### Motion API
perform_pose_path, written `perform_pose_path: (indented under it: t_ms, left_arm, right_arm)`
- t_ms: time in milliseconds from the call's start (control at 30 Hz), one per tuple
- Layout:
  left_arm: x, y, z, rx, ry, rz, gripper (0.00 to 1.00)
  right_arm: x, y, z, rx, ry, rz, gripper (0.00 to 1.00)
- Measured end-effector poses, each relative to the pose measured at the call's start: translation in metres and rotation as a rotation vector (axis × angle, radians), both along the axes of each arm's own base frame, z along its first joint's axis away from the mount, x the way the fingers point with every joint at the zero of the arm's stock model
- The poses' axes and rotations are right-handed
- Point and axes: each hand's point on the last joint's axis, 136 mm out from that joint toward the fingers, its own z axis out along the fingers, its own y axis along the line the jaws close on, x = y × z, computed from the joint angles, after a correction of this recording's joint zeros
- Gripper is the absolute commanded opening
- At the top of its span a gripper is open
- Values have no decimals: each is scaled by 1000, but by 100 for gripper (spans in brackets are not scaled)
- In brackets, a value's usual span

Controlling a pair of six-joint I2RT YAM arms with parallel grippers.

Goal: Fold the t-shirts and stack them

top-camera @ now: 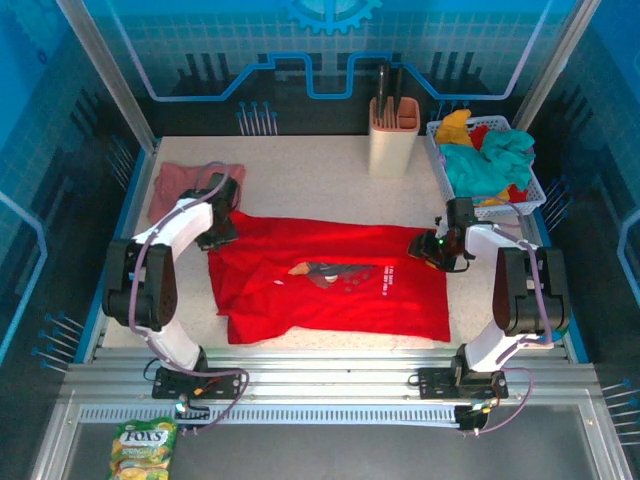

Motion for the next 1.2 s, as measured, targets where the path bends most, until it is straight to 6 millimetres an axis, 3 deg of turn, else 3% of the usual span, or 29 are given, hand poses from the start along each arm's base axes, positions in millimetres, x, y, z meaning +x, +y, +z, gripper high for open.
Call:
perform_pose_path:
  t_ms: [167,267,467,600,733,867,967,1200]
  left_arm:
    - [-10,2,-22,-97,20,80,50]
    - [-6,-5,-24,-141,2,89,50]
    - [12,-10,-6,-180,-100,88,58]
    - [37,-14,16,-203,-192,73,59]
    - [55,-17,30,-219,-250,62,59]
    - [58,-20,31,-235,-260,56,59]
    - [59,-21,31,-243,-262,50,59]
    - [62,-23,31,-244,-269,25,59]
  right_arm:
    - [0,0,0,-1,-1,2,56]
    - [0,-1,0,-1,-1,1,56]
    - [-1,-12,3,-15,-1,-22,57]
    - [-1,-30,16,-50,-24,-62,66]
    - [11,-43,36,-82,-79,-86,72]
    - [25,-52,47,-115,-114,-97,73]
    - [36,-57,42,-134,-101,-96,65]
    - [38,-62,2,-146,14,-91,46]
